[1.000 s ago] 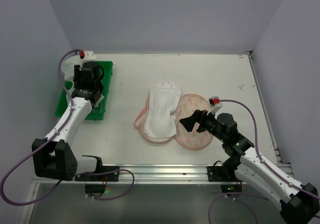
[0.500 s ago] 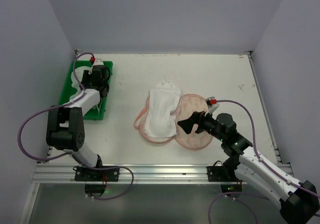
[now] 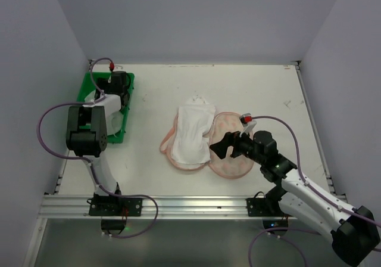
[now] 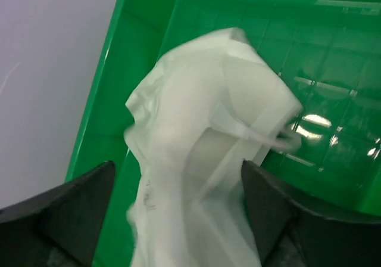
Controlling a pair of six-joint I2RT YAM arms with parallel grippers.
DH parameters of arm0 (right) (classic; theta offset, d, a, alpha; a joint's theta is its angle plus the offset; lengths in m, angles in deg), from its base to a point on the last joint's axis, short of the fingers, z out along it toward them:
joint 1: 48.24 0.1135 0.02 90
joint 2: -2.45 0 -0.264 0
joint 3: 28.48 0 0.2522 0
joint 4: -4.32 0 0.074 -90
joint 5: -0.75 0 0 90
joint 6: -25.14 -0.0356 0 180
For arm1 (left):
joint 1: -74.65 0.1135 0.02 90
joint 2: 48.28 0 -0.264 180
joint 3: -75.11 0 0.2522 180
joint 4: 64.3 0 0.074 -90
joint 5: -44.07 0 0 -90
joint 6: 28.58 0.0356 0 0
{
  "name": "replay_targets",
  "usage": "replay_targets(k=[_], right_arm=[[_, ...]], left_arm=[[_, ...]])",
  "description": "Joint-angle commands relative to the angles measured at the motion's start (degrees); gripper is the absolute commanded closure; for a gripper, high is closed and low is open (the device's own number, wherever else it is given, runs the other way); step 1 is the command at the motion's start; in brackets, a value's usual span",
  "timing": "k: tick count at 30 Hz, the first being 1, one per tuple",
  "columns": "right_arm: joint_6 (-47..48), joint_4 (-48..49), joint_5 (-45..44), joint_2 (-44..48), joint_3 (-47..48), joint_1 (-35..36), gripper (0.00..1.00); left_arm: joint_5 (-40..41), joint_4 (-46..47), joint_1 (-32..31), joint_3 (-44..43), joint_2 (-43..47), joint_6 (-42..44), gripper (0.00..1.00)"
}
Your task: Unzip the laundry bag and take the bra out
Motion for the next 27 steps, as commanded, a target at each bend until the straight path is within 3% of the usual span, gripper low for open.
replay_targets(k=[1, 3, 10, 13, 18, 22, 27], right_arm=[[2.1, 1.7, -1.4, -1.8, 4.4, -0.3, 0.01], [2.0, 2.2, -1.3, -3.9, 5.6, -0.3, 0.01], [3.3, 1.9, -0.8, -8.0, 9.4, -0.4, 0.01], [3.9, 1.7, -1.5, -8.6, 10.5, -0.6, 0.01], [2.6, -0.2, -4.9, -8.9, 11.4, -1.3, 0.01], [-0.6, -2.2, -8.6, -8.6, 11.1, -3.1, 0.01], [-5.2, -3.9, -10.1, -7.2, 9.2, -6.7, 0.01]], left_arm=[[-2.6, -0.1, 1.1, -5.2, -0.2, -4.5, 0.06], [-4.9, -1.2, 1.1, -6.4, -0.2, -5.4, 0.0], [-7.4, -9.7, 1.1, -9.3, 1.9, -14.0, 0.0], [-13.5, -14.5, 1.1, -10.2, 6.6, -19.9, 0.0], [-32.4, -17.7, 0.1, -7.5, 14.5, -29.8, 0.0], [-34.1, -19.8, -7.8, -5.8, 19.5, -31.8, 0.0], [-33.1, -22.0, -23.3, -3.1, 20.6, -37.8, 0.0]])
